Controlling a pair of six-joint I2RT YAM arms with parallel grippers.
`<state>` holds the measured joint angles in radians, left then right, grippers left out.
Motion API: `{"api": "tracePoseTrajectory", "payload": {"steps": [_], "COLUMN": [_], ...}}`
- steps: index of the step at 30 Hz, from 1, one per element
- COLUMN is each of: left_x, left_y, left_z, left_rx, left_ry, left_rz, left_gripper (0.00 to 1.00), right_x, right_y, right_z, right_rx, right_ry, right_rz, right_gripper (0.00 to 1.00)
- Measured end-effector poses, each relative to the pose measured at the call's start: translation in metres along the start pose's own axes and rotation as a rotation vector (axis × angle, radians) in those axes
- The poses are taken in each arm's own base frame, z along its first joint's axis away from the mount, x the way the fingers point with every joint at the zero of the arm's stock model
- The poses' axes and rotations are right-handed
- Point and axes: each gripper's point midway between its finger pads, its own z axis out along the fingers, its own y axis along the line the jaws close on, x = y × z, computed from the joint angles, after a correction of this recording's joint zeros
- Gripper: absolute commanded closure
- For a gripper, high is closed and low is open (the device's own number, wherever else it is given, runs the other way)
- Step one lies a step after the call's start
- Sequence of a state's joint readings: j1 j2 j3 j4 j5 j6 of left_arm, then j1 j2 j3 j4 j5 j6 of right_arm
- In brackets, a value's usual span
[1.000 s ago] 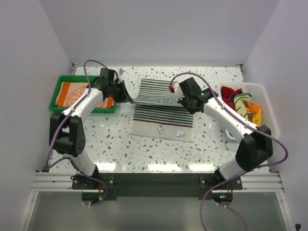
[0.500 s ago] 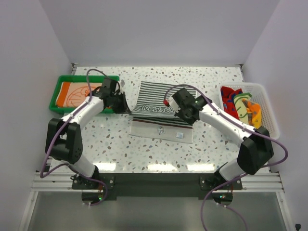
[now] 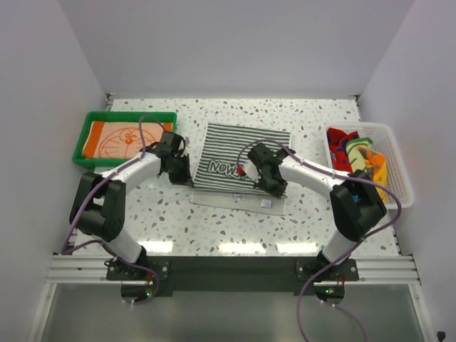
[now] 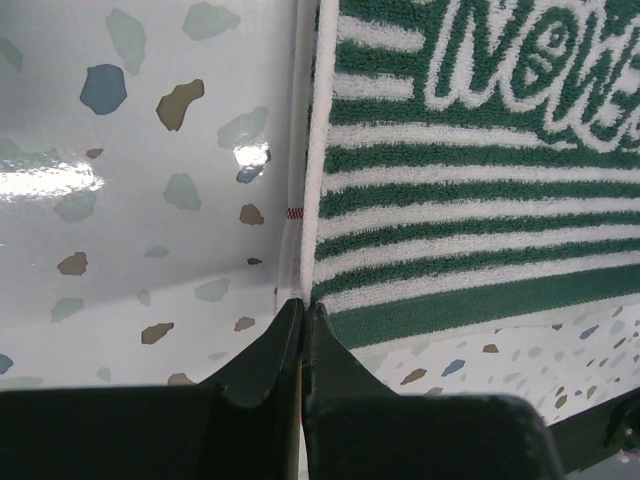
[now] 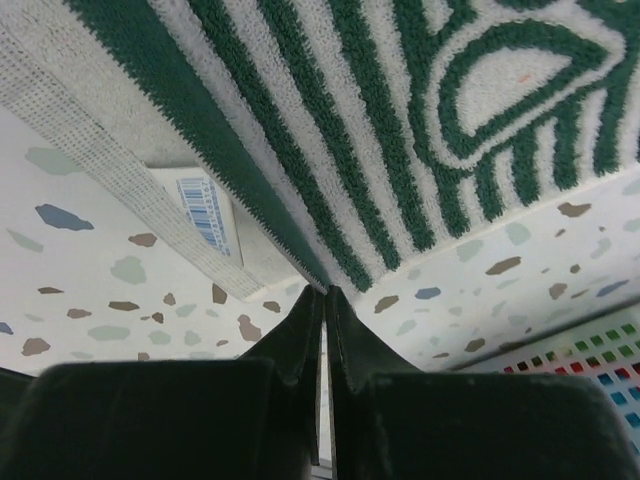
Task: Fold and stack the towels
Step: Fold the towel
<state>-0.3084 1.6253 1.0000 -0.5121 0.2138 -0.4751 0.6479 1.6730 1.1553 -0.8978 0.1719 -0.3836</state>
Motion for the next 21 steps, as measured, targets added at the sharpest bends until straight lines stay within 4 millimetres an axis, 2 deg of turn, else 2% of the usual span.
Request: {"api": "tracePoseTrajectory", "payload": {"steps": [5, 11, 16, 21], "left_x": [0.007, 0.012, 0.008, -0.007], "left_y": [0.007, 0.009, 0.010, -0.003], "left_z": [0.005, 0.008, 0.003, -0.019], "left_rx": [-0.017, -0.022, -0.036, -0.015], "left_ry": [0.004, 0.014, 0.002, -0.058], "left_rz": [-0.002, -0.004, -0.003, 0.014], "left_gripper": [1.00, 1.00, 1.00, 1.00], "right_x": [0.003, 0.003, -0.004, -0.002], "right_y": [0.011, 0.012, 0.003, -0.001], "right_z": [0.019, 0.025, 0.011, -0.014], "right_rx": [-0.048, -0.054, -0.016, 0.034], "right_ry": [0.035, 0.059, 0.049, 0.031], "right_rz": [-0.009, -0.013, -0.001, -0.010], "right_gripper": [1.00, 1.00, 1.00, 1.00]}}
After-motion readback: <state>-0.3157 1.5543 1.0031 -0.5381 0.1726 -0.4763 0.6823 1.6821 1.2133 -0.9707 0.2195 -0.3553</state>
